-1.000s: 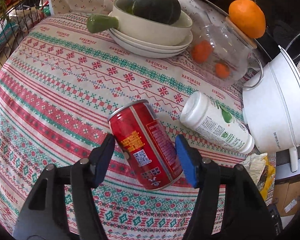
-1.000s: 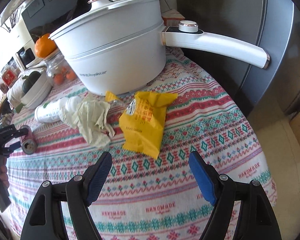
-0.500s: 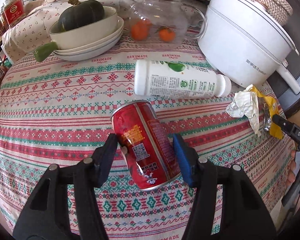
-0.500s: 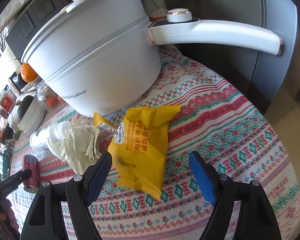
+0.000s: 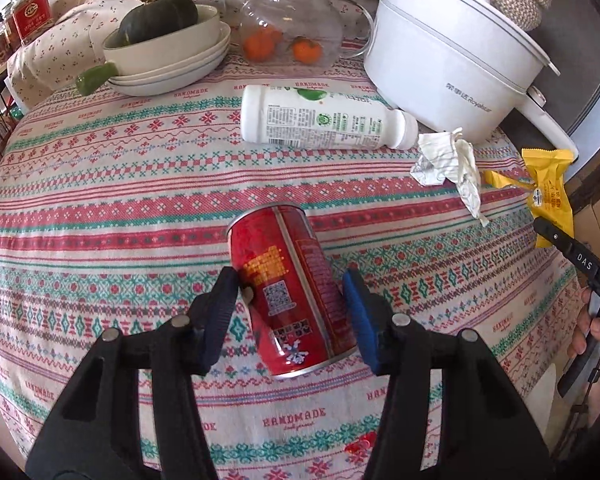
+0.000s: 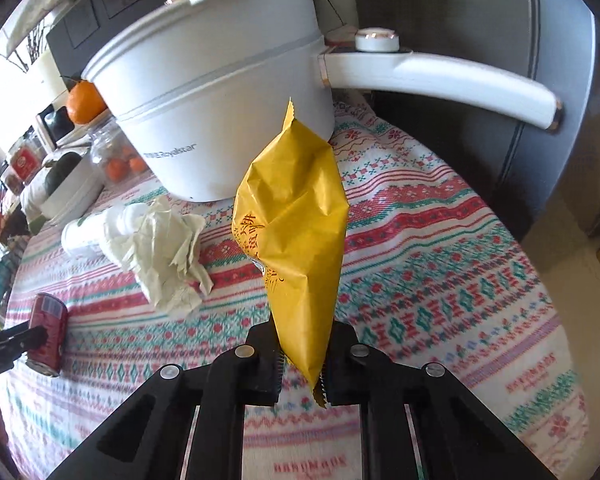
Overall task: Collect trash
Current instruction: 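Carry the red can with the left gripper while the right carries the yellow bag to the bin, then open the right gripper over the bin while the left gripper drops the red can, then move both open grippers back over the table, then grasp the white lime yogurt bottle with the left gripper while the right grasps the crumpled tissue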
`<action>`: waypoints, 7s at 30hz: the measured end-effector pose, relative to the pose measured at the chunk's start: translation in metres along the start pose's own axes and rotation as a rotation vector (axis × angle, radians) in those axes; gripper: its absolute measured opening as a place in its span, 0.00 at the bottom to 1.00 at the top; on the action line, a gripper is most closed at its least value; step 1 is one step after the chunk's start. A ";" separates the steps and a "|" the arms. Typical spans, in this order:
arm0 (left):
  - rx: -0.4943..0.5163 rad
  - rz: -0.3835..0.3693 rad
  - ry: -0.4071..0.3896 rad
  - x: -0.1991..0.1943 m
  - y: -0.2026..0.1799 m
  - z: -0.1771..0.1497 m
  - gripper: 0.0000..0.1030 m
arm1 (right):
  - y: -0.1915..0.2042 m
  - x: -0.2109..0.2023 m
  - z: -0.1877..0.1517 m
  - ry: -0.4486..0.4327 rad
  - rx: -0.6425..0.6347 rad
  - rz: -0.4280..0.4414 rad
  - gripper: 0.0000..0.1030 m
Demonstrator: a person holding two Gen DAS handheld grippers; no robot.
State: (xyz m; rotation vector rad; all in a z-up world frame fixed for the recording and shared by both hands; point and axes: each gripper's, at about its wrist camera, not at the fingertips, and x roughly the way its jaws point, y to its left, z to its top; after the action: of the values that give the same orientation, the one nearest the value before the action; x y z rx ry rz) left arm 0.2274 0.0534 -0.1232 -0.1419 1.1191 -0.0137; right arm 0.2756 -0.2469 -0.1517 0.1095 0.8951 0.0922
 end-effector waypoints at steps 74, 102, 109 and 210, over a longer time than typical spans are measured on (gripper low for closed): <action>0.637 -0.363 0.195 -0.069 -0.245 -0.198 0.53 | -0.095 -0.202 -0.201 0.411 -0.151 -0.001 0.15; 0.717 -0.356 0.184 -0.061 -0.279 -0.211 0.66 | -0.148 -0.204 -0.199 0.452 0.040 -0.048 0.61; 0.673 -0.330 0.157 -0.066 -0.256 -0.197 0.71 | -0.139 -0.202 -0.192 0.441 0.027 -0.055 0.63; 0.164 -0.197 0.059 0.037 0.057 -0.010 0.59 | 0.112 0.068 0.035 -0.036 -0.138 0.086 0.27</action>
State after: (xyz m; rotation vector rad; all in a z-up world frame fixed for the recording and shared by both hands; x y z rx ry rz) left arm 0.2312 0.1055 -0.1677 -0.1056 1.1539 -0.2864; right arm 0.3412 -0.1297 -0.1680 0.0205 0.8461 0.2309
